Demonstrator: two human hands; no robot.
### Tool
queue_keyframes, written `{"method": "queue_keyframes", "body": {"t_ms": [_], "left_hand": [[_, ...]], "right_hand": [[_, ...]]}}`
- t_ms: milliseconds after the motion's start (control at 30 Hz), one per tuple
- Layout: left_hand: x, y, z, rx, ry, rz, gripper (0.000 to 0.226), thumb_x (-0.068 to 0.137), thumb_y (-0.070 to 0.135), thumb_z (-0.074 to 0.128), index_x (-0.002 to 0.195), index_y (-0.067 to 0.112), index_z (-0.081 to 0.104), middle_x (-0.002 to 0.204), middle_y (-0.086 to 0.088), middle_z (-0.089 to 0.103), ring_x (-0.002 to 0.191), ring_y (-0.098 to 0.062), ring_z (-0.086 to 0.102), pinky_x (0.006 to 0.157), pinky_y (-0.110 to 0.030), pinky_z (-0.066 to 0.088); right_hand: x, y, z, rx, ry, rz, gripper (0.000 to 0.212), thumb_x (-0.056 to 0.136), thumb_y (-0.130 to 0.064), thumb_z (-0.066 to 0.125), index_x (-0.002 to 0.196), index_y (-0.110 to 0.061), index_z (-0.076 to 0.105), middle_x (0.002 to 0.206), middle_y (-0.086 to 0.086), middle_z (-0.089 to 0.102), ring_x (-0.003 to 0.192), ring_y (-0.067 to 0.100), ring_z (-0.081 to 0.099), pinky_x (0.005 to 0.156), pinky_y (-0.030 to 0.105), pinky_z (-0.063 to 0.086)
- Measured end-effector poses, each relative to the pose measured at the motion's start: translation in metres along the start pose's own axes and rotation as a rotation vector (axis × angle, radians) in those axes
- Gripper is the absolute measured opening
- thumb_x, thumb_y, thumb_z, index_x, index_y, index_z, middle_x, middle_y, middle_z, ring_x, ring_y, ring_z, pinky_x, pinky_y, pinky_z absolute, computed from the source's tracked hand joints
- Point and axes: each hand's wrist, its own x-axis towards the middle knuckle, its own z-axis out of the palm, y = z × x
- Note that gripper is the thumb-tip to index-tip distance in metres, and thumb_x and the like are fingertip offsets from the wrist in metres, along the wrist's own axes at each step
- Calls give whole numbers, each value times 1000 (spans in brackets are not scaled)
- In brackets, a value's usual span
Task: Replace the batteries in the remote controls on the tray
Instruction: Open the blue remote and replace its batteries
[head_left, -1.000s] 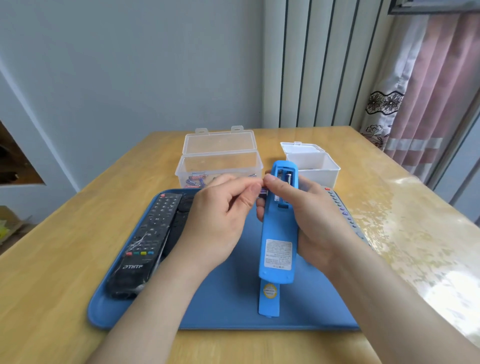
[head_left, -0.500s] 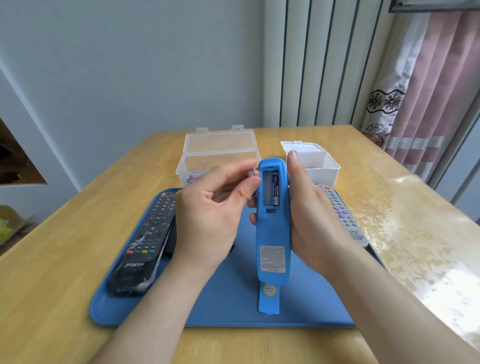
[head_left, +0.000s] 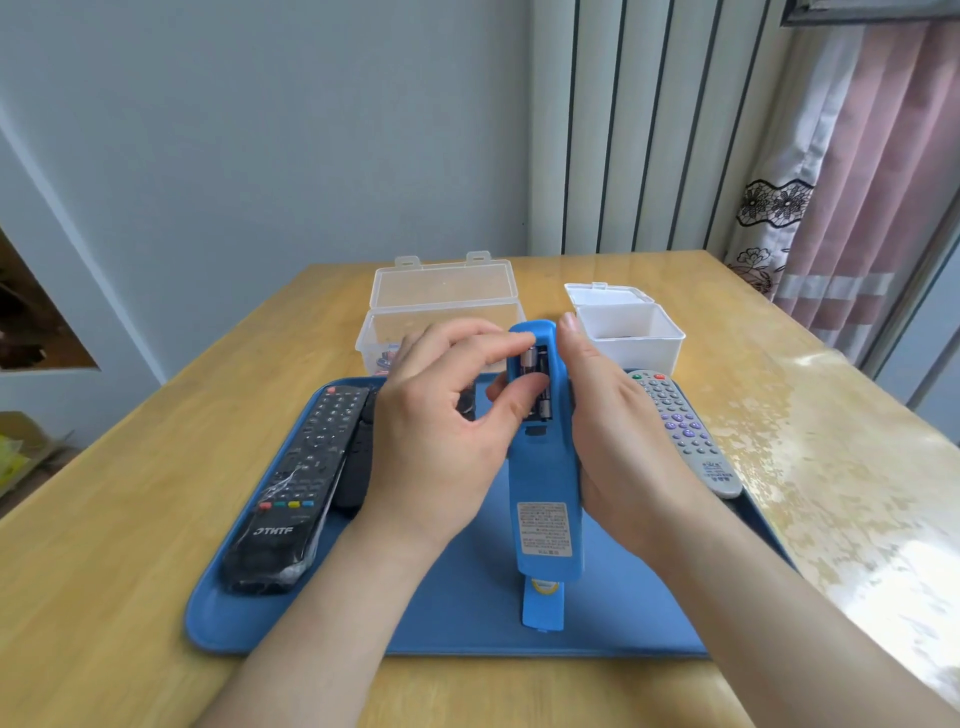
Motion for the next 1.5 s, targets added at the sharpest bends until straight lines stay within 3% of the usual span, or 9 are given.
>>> {"method": "queue_keyframes", "body": {"t_ms": [167, 300, 567, 667, 767, 933, 1067, 1300, 1500], "left_hand": [[1, 3, 0, -142, -18, -84, 24, 79, 23, 72, 101, 32, 69, 102, 19, 62, 80, -24, 67, 57, -45, 55], [0, 1, 0, -21, 1, 37, 21, 83, 20, 70, 103, 18, 75, 105, 5, 66, 88, -23, 66, 67, -42, 56], [-3, -3, 7, 287, -51, 162, 25, 89, 22, 55, 103, 20, 75, 112, 4, 69, 102, -21, 56, 89, -31, 48], [0, -3, 3, -183, -225, -200, 28, 88, 27, 54, 110, 31, 71, 120, 9, 66, 113, -9, 57, 89, -29, 51], [-1, 1, 0, -382, -364, -376, 36, 83, 19, 60, 117, 30, 63, 112, 5, 69, 89, -12, 64, 84, -27, 53], [0, 7, -14, 44, -871, -382, 39, 68, 35, 81, 101, 36, 59, 89, 14, 66, 63, -2, 50, 67, -21, 42], [-5, 14, -11, 361, -1274, -214, 51, 64, 47, 83, 109, 38, 61, 98, 16, 52, 79, 9, 47, 73, -15, 40], [-1, 10, -14, 250, -1030, -331, 20, 70, 33, 80, 79, 30, 63, 72, 7, 63, 59, 2, 50, 57, -19, 40], [13, 7, -28, -400, -536, -509, 10, 85, 22, 55, 89, 23, 64, 73, 15, 59, 65, -6, 52, 58, -17, 43]], "right_hand": [[2, -2, 3, 23, 28, -2, 42, 102, -43, 41, 108, -12, 68, 110, 21, 69, 98, 36, 69, 88, 58, 54], [3, -2, 2, 62, 39, 2, 31, 103, -32, 44, 100, -13, 69, 95, 12, 69, 81, 20, 69, 65, 36, 57], [6, -4, -5, 61, 22, 11, 20, 100, -20, 51, 101, -7, 65, 75, 2, 66, 71, 17, 64, 64, 31, 52], [11, -6, -10, 34, 1, 25, 23, 100, -20, 51, 106, 0, 61, 77, 7, 61, 69, 17, 60, 60, 29, 54], [16, -9, -20, -11, 28, 7, 14, 101, -15, 50, 99, -5, 60, 79, 8, 64, 69, 19, 61, 63, 31, 56], [20, -13, -37, 30, 142, 6, 10, 103, -8, 45, 101, -4, 54, 84, 12, 63, 65, 19, 61, 57, 30, 55], [21, -8, -38, -36, 164, 1, 9, 102, -7, 45, 103, -5, 54, 83, 12, 64, 63, 20, 60, 58, 33, 55], [18, -5, -30, -19, 104, 106, 13, 99, -13, 50, 103, -7, 62, 83, 11, 69, 68, 20, 63, 64, 36, 58], [15, -6, -24, 185, -17, 291, 57, 99, -50, 44, 113, 1, 63, 84, 14, 67, 65, 24, 62, 62, 36, 56]]}}
